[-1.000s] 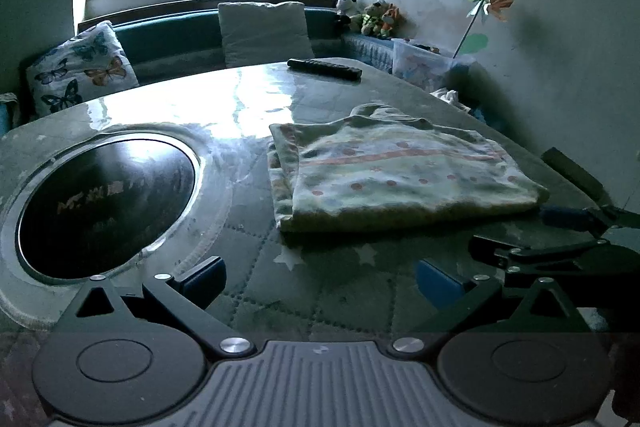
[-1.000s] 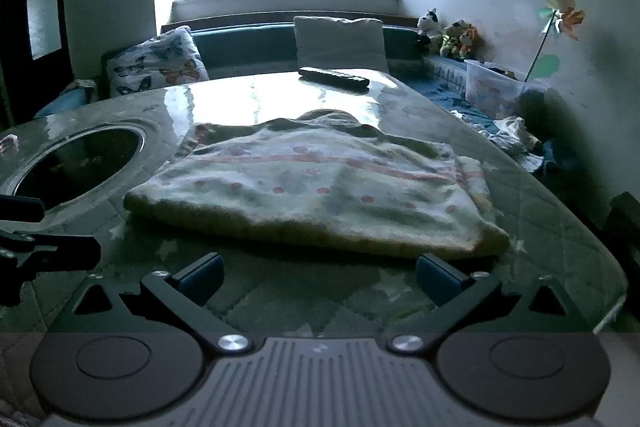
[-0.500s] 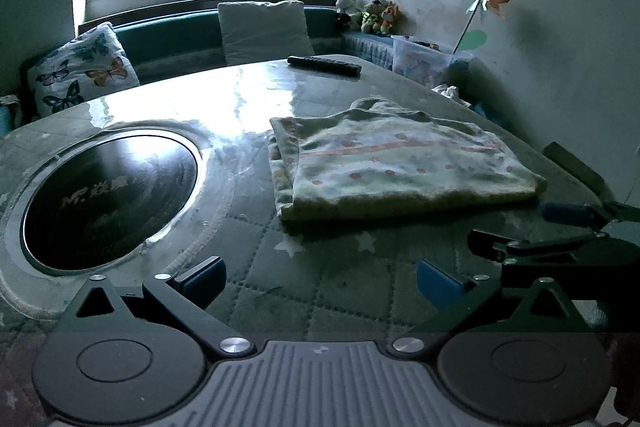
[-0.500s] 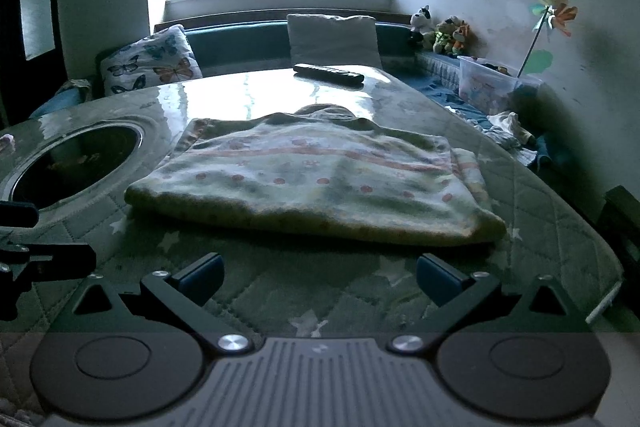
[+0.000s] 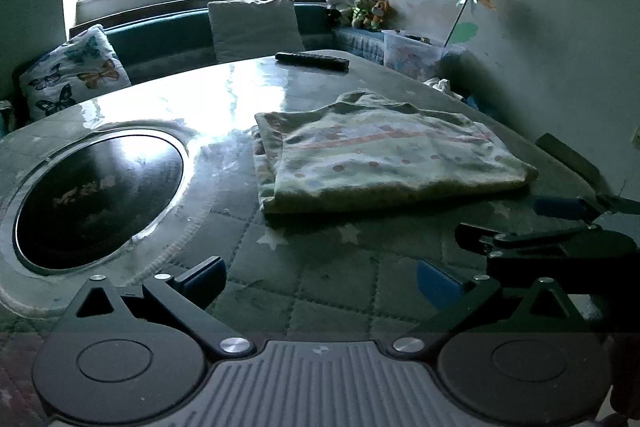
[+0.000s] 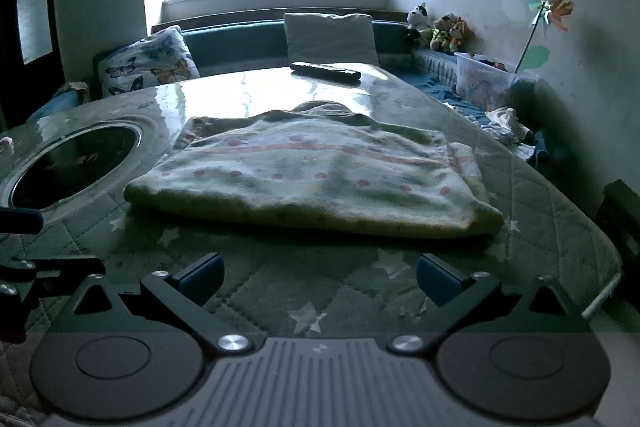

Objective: Fold clothes

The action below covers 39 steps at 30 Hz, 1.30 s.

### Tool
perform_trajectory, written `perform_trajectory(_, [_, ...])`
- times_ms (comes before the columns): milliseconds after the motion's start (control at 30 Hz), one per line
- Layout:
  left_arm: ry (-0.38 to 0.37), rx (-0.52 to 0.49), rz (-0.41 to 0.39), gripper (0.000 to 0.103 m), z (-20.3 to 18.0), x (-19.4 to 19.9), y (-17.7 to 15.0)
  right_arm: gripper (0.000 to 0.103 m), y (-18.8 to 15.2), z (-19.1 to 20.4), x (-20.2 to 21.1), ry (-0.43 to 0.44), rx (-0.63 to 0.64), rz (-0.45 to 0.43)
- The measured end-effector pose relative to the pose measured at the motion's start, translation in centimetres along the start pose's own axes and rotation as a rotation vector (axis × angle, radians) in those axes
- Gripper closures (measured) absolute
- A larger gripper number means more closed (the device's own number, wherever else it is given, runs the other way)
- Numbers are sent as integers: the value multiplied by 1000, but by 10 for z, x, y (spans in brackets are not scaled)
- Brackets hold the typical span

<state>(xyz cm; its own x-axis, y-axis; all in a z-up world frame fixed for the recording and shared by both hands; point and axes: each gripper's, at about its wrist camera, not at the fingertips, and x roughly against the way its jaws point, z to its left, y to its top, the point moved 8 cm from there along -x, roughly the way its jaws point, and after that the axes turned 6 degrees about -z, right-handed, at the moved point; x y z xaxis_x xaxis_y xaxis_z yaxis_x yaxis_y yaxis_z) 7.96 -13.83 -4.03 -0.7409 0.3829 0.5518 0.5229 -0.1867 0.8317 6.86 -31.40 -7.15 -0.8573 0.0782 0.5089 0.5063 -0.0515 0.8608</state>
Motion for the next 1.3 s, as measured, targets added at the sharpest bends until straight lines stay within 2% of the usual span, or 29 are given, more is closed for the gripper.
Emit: perform_trajectory(1300, [-20, -32, 25, 0, -12, -6, -4, 0, -2, -3, -4, -6, -23, 15])
